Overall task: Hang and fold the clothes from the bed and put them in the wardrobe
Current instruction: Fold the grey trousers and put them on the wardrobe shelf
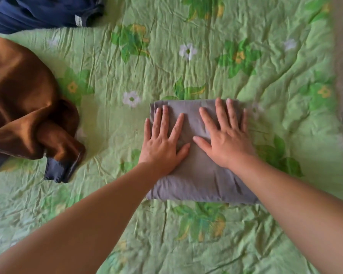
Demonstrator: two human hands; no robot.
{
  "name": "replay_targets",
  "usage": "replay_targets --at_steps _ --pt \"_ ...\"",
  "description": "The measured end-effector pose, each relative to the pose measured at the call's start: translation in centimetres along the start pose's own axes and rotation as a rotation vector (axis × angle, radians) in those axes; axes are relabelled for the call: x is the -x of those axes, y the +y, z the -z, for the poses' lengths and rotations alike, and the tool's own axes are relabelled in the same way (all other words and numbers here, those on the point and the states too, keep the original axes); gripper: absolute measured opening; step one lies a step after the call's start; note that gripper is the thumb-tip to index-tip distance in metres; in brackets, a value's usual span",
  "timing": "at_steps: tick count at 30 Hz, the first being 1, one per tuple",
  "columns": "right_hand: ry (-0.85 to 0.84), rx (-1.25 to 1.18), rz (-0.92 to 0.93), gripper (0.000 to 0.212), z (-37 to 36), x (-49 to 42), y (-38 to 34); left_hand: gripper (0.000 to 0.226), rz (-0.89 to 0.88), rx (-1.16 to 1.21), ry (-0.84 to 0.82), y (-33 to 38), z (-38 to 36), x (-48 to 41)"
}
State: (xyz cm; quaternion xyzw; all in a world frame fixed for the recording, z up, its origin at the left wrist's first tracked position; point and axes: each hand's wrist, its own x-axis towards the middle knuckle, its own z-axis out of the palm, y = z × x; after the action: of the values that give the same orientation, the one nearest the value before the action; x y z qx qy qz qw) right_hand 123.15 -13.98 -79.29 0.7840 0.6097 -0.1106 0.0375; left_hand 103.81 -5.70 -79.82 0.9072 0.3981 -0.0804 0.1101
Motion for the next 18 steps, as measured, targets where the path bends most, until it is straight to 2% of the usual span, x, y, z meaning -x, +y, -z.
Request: replay_targets --at_steps 5,8,11,15,18 --pt "0.011 -0.026 -0.023 0.085 -1.9 -1.1 0.4 0.084 -0.011 0.014 0.015 -0.4 -1.2 -1.1" --pt "-0.048 -0.015 -0.029 0.084 -1.3 -0.9 0.3 0.083 -0.01 0.002 -0.026 -0.4 -0.5 -0.9" --pt "-0.069 -0.006 -0.009 0.085 -0.4 1.3 -0.1 0.08 -0.021 0.063 -0.046 -0.2 -0.3 2.7" --pt "-0.089 -0.04 0.025 0.087 -1.9 8.6 0.4 0.076 -0.009 0.1 -0.056 0.1 -2.3 10.2" --pt "-0.098 -0.067 0.017 0.088 -3.2 10.1 1.4 0.077 0.013 0.099 -0.075 0.0 -3.3 10.7"
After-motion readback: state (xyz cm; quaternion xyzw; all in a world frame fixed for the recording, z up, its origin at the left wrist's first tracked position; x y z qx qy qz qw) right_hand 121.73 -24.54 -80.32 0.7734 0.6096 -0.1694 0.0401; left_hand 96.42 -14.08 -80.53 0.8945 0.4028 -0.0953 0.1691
